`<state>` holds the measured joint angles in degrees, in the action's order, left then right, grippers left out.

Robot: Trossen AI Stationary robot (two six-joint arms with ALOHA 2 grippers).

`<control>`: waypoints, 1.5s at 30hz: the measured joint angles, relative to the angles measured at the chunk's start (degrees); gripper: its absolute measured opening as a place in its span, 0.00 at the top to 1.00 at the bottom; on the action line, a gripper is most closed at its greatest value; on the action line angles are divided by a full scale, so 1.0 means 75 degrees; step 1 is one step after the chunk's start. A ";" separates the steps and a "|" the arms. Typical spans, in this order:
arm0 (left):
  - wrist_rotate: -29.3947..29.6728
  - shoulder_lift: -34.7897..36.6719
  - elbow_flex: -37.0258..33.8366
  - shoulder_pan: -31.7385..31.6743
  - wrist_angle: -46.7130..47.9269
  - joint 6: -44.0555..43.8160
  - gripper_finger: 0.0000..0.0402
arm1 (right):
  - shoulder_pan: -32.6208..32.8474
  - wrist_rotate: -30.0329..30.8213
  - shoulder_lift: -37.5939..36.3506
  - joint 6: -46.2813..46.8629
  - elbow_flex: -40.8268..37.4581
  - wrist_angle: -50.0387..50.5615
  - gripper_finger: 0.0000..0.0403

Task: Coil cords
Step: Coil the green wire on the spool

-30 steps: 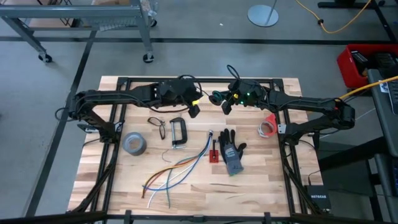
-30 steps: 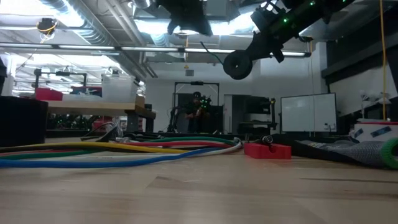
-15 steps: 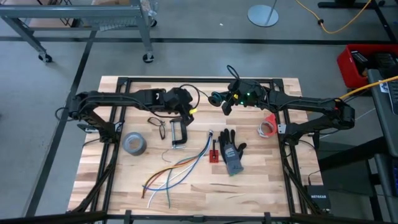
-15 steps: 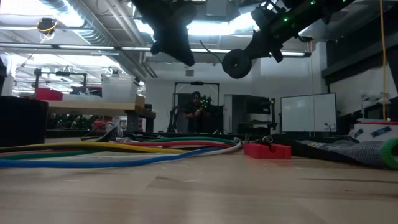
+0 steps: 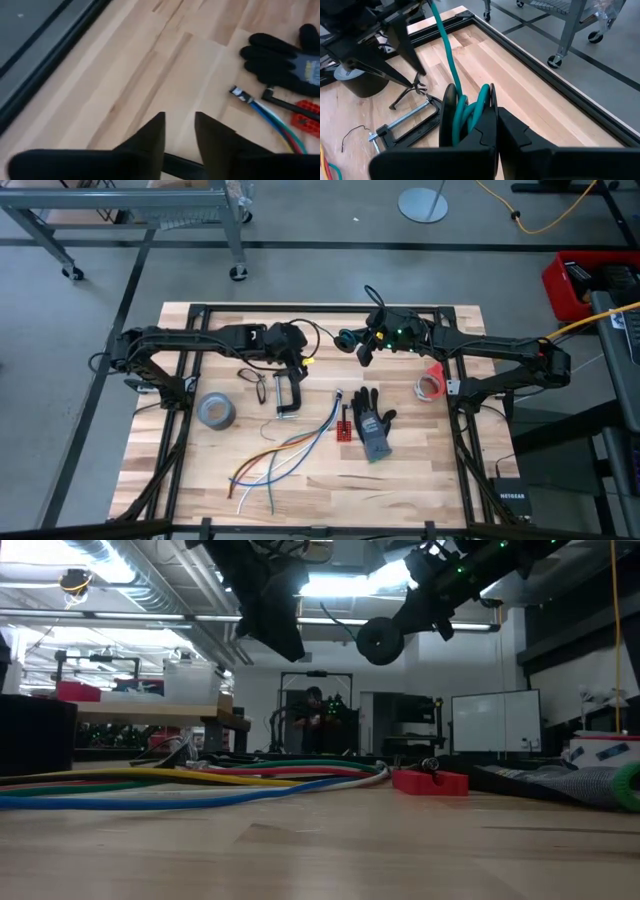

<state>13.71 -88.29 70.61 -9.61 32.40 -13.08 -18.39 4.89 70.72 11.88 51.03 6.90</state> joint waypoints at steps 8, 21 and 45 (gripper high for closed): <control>0.0341 -0.0009 0.0000 -0.0099 -0.0477 0.0269 0.59 | 0.0000 -0.0124 0.0000 0.0000 0.0003 -0.0143 1.00; 0.0719 -0.0009 0.0000 -0.0335 -0.2717 0.0149 0.66 | 0.0000 -0.0143 0.0000 0.0000 0.0003 -0.0140 1.00; 0.0496 -0.0009 0.0000 -0.0410 -0.3418 0.0202 0.66 | 0.0000 -0.0399 -0.0003 -0.0020 0.0003 -0.0486 1.00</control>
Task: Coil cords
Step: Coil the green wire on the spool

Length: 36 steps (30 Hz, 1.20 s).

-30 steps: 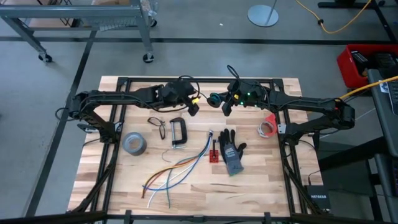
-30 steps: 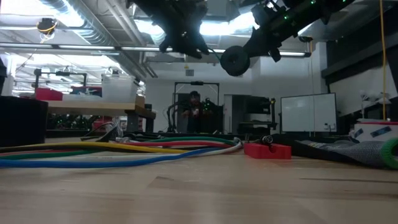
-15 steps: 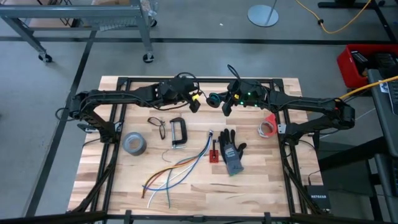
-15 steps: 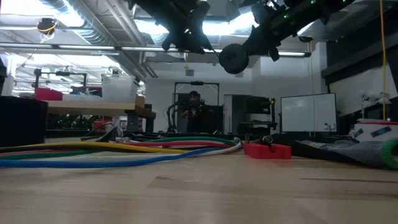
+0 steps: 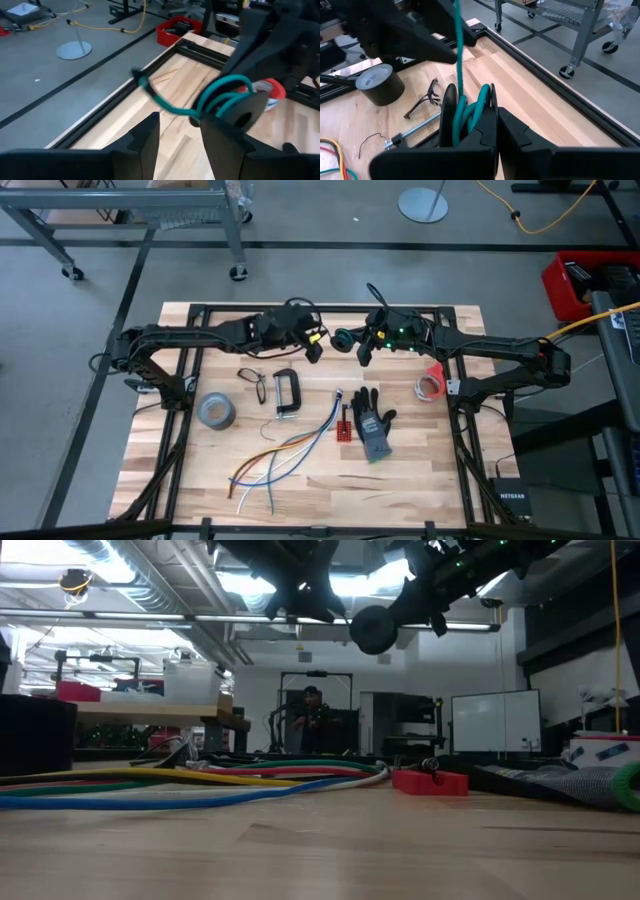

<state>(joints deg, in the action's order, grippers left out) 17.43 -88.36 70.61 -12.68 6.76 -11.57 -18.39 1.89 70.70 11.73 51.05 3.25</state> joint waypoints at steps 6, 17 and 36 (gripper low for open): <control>-0.0017 0.0000 0.0000 0.0005 -0.0032 0.0001 0.66 | 0.0000 0.0002 0.0000 -0.0002 0.0000 -0.0030 1.00; -0.0017 0.0000 0.0000 -0.0009 -0.0032 0.0001 0.76 | 0.0000 0.0002 0.0000 -0.0003 0.0000 -0.0028 1.00; -0.0340 0.0000 0.0003 0.0000 -0.0991 -0.0244 0.99 | 0.0000 0.0009 0.0000 0.0242 0.0006 -0.0111 1.00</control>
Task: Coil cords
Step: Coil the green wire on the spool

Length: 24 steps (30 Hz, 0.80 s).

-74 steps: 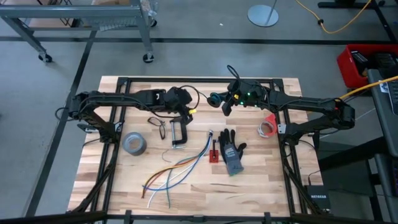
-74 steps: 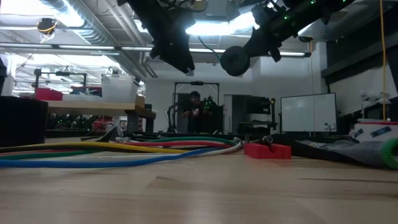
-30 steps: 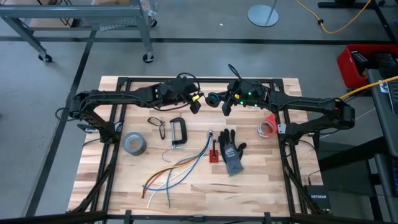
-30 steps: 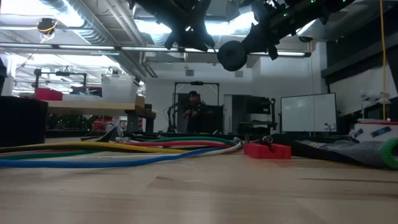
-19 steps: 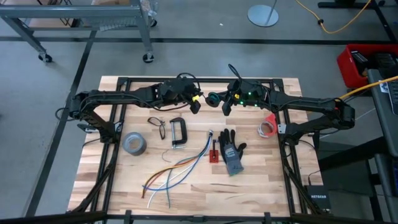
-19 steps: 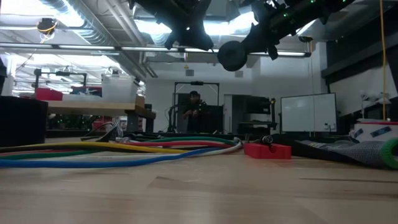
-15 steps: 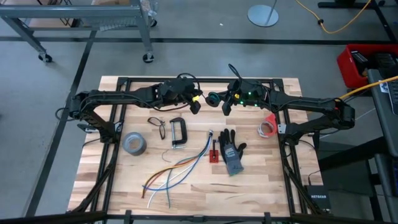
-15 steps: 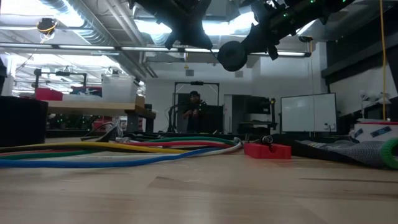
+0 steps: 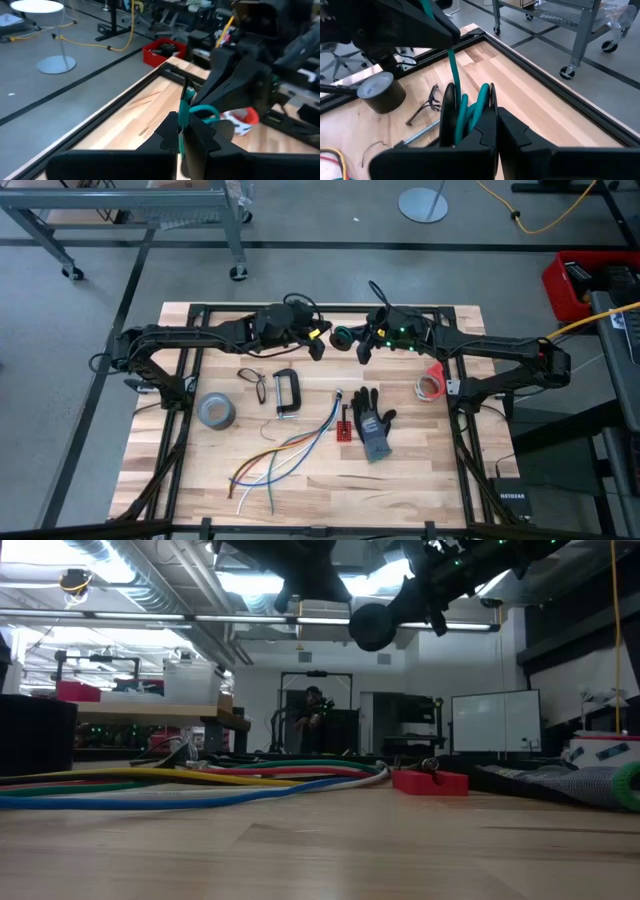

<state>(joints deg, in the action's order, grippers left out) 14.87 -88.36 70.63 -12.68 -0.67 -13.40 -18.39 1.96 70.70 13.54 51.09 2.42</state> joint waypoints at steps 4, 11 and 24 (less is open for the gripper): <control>-0.0131 0.0002 0.0006 0.0081 -0.0115 -0.0131 0.99 | 0.0000 -0.0009 0.0000 0.0149 0.0000 -0.0322 1.00; -0.0129 0.0003 0.0009 0.0260 -0.0516 -0.0095 0.99 | 0.0009 -0.0041 0.0000 0.0278 0.0000 -0.0749 1.00; -0.0512 -0.0344 0.0009 0.0300 -0.0957 -0.0240 0.99 | 0.0005 -0.0211 0.0410 0.0562 -0.0012 -0.1277 1.00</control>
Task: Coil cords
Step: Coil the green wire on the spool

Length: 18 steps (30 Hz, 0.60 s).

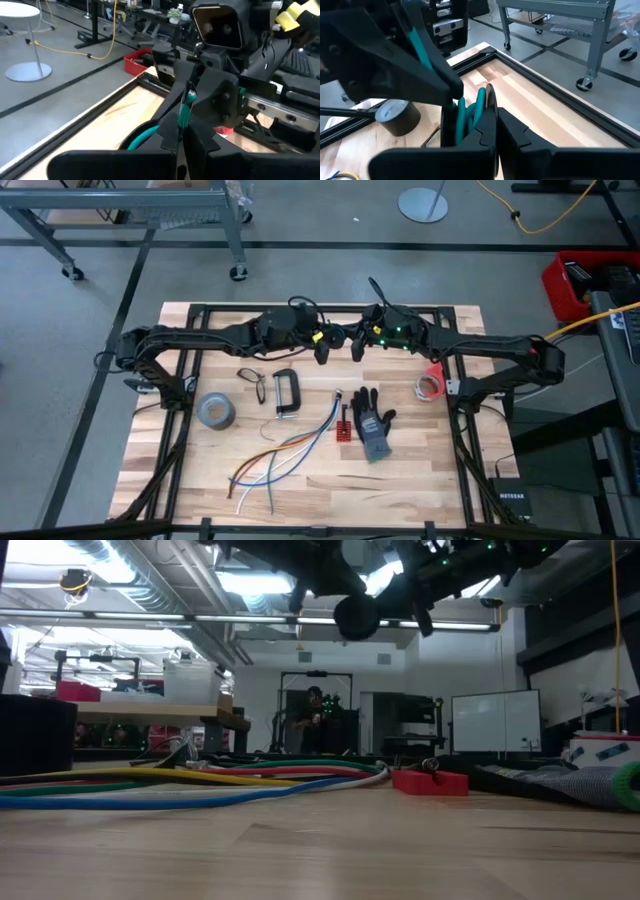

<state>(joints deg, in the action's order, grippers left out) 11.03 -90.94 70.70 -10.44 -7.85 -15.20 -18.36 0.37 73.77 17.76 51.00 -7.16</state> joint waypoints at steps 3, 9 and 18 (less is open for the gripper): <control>-0.0024 -0.0078 0.0000 0.0020 -0.0066 -0.0122 0.99 | -0.0008 -0.0003 0.0129 -0.0001 0.0000 -0.0101 1.00; -0.0088 -0.0114 0.0000 0.0035 -0.0058 -0.0147 0.99 | -0.0005 0.0179 0.0236 0.0002 0.0000 -0.0146 1.00; -0.0067 -0.0111 0.0000 0.0139 -0.0083 0.0015 0.95 | 0.0001 0.0351 0.0243 -0.0014 0.0000 -0.0466 1.00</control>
<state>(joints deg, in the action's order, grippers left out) 10.53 -91.77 70.70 -9.39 -8.46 -15.09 -18.35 3.01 75.59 17.65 51.00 -10.66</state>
